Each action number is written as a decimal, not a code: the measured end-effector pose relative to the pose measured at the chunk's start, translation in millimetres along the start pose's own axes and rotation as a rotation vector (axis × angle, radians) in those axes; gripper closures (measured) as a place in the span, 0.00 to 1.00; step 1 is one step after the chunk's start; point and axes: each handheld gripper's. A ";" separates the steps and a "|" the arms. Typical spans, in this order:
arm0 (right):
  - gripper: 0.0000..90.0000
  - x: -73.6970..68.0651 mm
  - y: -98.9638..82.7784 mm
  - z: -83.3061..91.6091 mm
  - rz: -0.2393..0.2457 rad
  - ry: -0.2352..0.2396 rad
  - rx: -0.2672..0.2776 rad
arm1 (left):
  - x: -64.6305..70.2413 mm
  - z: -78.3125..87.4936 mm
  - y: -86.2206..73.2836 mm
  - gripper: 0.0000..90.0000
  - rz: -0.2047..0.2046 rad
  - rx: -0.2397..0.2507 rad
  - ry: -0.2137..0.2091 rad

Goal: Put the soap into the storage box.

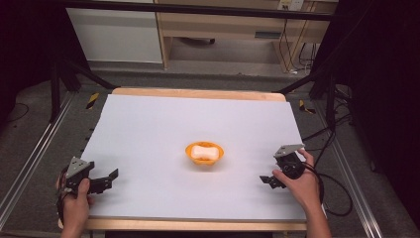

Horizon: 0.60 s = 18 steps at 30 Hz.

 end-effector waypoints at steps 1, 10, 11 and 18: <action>0.00 0.9 -2.9 1.0 0.002 0.001 0.004 | -0.4 0.2 0.0 0.02 -0.004 0.001 0.003; 0.01 5.6 -34.1 12.9 -0.041 -0.006 0.057 | -0.1 0.1 -0.1 0.02 0.001 0.001 -0.001; 0.01 6.4 -39.1 14.5 -0.046 -0.007 0.069 | -0.2 0.1 -0.1 0.02 0.001 0.001 0.000; 0.01 10.4 -64.9 19.5 -0.084 -0.004 0.133 | -0.2 0.4 -0.2 0.02 0.005 0.004 0.007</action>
Point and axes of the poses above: each handheld gripper's, and its own axes: z roughly backward along the jaws, y roughly out of its top, x roughly to its right, and after that the axes turned 7 degrees about -x, right-handed
